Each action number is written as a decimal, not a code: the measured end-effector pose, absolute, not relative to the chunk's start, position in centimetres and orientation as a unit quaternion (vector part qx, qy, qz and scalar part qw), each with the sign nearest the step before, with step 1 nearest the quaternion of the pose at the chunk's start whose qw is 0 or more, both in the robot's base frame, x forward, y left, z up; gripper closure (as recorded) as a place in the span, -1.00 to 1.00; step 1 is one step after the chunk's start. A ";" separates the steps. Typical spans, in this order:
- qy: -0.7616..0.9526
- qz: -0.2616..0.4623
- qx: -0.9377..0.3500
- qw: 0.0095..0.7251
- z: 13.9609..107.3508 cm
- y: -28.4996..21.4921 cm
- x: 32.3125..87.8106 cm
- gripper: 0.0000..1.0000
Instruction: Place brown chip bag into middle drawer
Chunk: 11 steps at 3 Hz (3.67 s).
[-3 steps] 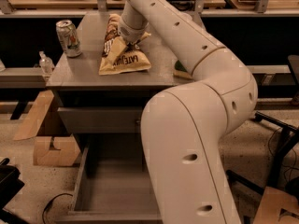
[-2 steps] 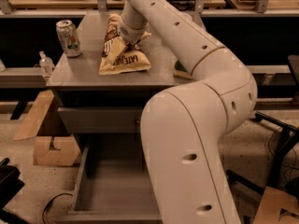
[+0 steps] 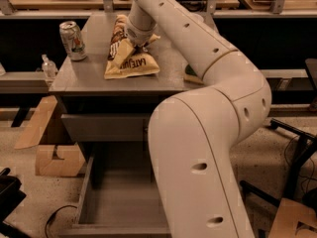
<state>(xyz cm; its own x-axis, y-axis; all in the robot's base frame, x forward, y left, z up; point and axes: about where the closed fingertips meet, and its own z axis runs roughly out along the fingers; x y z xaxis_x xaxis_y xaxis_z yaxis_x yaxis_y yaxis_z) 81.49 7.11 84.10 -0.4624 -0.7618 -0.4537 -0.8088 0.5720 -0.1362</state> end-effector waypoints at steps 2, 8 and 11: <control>0.837 0.030 -0.488 0.244 87.9 7.5 78.8 1.00; 0.861 0.015 -0.426 0.276 93.9 -5.4 60.9 1.00; 0.861 0.085 -0.412 0.286 85.6 -10.5 47.1 1.00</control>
Offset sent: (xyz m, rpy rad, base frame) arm -0.0646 0.0059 0.0728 -0.0757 -0.0641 0.1200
